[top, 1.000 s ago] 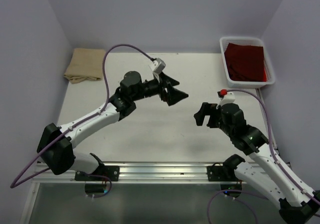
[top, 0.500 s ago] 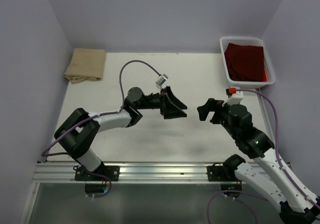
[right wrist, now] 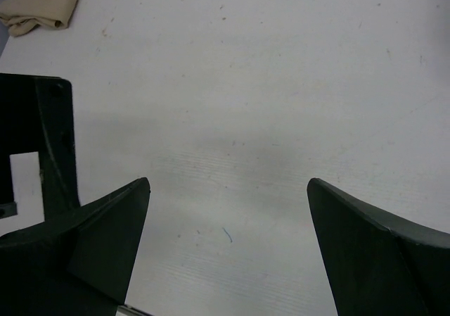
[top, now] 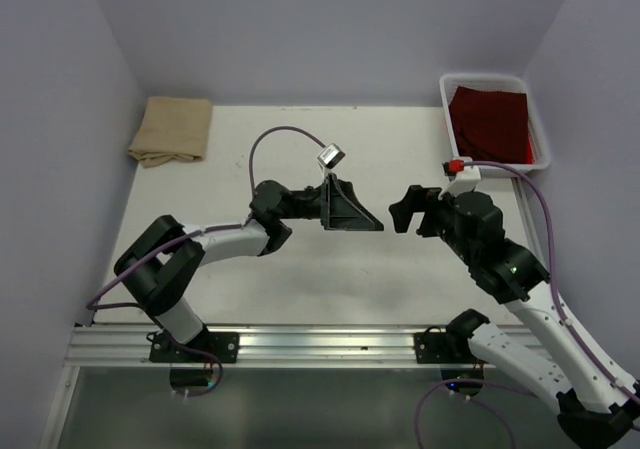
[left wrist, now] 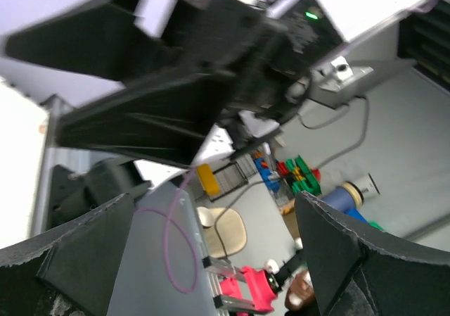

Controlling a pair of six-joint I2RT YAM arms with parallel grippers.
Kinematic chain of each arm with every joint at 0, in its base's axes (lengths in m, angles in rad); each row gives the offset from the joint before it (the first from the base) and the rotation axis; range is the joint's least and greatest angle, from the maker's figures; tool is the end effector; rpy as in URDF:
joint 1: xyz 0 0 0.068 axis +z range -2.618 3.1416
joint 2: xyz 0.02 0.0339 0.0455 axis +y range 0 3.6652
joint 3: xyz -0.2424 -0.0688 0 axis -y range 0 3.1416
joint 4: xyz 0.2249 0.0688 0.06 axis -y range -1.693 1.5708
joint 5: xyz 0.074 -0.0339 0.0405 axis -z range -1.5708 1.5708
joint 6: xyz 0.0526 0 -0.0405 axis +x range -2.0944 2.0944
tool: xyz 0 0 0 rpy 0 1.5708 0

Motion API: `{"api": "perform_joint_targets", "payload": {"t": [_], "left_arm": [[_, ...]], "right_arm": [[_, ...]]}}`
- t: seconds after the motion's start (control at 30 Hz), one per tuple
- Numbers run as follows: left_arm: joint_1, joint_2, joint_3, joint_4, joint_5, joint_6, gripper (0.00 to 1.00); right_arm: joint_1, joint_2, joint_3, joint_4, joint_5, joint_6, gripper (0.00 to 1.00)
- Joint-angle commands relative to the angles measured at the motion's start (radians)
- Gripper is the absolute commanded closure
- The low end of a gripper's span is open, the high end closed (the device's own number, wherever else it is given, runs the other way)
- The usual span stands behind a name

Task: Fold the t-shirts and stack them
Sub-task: Neatly place the folded tshirt to the corner

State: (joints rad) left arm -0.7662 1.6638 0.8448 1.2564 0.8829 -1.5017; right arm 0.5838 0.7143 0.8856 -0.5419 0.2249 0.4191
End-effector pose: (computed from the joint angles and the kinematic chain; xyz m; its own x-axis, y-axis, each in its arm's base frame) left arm 0.2148 -0.2631 0.2770 -0.9212 0.0074 -0.3890 0.3697 -0.2949 -0.8811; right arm 0.1441 0.0812 0.3244 -0.4241 0.1953 -0.8843 -0.2094 0.9289 0.3055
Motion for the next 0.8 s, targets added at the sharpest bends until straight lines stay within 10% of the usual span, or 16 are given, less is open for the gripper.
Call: {"api": "perform_joint_targets", "payload": {"t": [0.0, 0.43, 0.53, 0.57, 0.67, 0.77], "left_arm": [[-0.021, -0.043, 0.037, 0.641, 0.036, -0.109, 0.0], [-0.042, 0.001, 0.025, 0.6, 0.005, -0.077, 0.0], [-0.042, -0.056, 0.065, 0.14, 0.059, 0.221, 0.0], [-0.044, -0.125, 0.091, -0.345, 0.016, 0.555, 0.0], [-0.108, -0.165, 0.308, -1.166, -0.732, 1.071, 0.0], [-0.137, -0.116, 0.422, -1.419, -0.913, 1.115, 0.0]], "right_arm": [[0.004, -0.006, 0.05, -0.026, 0.005, -0.026, 0.01], [0.004, 0.013, 0.084, -0.072, 0.117, 0.021, 0.01], [0.004, 0.06, 0.142, -0.102, 0.151, 0.02, 0.01], [0.004, 0.074, 0.156, -0.131, 0.163, 0.02, 0.01], [0.004, 0.102, 0.197, -0.18, 0.217, 0.021, 0.01], [0.004, 0.132, 0.225, -0.202, 0.283, 0.023, 0.01]]}}
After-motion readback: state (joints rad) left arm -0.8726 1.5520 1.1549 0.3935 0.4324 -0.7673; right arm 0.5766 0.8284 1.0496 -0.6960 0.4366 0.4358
